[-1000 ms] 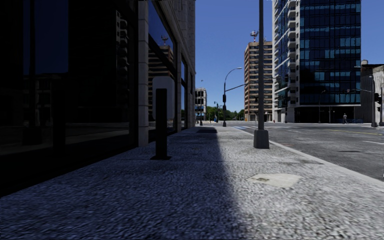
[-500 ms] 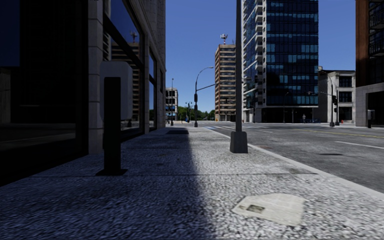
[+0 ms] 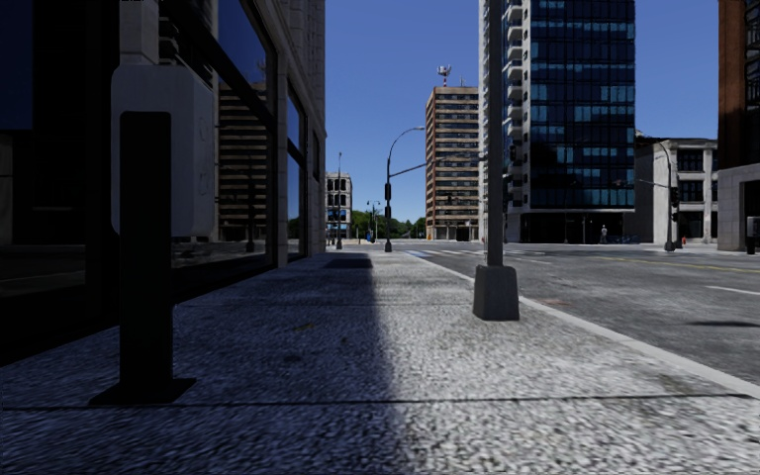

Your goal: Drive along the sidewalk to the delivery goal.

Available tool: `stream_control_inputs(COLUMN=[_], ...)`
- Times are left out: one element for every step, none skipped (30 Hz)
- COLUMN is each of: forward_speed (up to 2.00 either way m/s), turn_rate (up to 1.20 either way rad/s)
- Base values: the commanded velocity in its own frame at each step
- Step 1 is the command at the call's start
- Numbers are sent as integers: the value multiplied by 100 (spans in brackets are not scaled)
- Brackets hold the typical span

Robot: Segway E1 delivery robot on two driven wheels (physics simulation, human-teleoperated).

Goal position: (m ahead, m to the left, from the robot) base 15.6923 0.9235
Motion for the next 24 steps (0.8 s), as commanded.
stream_control_inputs(forward_speed=[187, 187, 187, 187, 187, 187, 187, 187, 187, 187, 187, 187, 187, 187, 187, 187, 187, 187, 187, 187, 187, 187, 187, 187], turn_rate=[56, 61, 0, 0, 0, 0, 0, 0, 0, 0, 0, 0, 0, 0, 0, 0, 0, 0, 0, 0, 0, 0, 0, 0])
